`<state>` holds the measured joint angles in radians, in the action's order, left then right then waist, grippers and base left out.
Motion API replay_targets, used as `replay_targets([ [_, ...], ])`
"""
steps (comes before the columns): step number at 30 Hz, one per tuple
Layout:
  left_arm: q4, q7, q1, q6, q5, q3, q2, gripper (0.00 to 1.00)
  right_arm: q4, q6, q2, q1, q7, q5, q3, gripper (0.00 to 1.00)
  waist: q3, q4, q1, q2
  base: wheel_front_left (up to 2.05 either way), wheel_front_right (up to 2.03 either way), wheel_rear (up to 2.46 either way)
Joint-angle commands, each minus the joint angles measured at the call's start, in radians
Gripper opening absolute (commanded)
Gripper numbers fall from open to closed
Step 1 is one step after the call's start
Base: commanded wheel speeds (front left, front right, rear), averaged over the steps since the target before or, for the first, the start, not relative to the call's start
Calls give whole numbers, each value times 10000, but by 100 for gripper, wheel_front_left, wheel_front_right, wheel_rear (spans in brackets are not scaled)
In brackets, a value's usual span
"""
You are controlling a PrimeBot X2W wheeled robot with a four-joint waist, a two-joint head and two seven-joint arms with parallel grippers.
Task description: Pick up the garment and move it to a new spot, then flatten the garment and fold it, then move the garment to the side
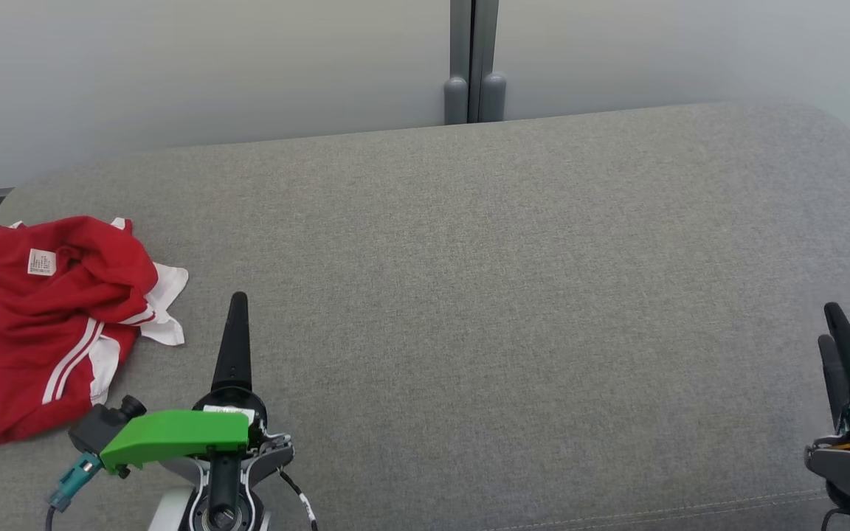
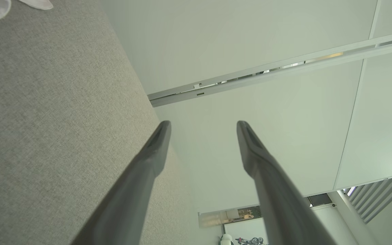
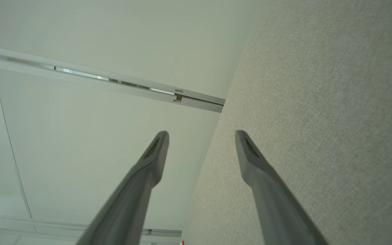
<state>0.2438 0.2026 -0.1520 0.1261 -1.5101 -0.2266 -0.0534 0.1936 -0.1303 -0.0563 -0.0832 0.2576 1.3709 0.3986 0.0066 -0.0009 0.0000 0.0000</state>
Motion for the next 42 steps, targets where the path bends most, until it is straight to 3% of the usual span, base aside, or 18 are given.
replay_targets([
  [1, -408, 38, -395, 24, 775, 233, 0, 100, -487, -3, -225, -346, -239, -952, -226, 100, 4, 0, 0, 0, 0, 0, 0],
  [18, -1727, 172, -419, -20, 5853, 574, -109, 100, -1368, -4, -591, -556, -1372, -5063, -2096, 100, 10, -1, 0, 0, 0, 0, 0],
  [25, -1676, 223, -271, -415, 7744, 165, -580, 100, -1314, -3, -679, -562, -1811, -6088, -2597, 100, 15, -14, 0, 0, 0, 0, 0],
  [42, -637, 330, -129, -1166, 9801, 292, -951, 100, -550, -4, -701, -539, -2757, -8185, -3763, 100, -50, 38, 0, 0, 0, 0, 0],
])
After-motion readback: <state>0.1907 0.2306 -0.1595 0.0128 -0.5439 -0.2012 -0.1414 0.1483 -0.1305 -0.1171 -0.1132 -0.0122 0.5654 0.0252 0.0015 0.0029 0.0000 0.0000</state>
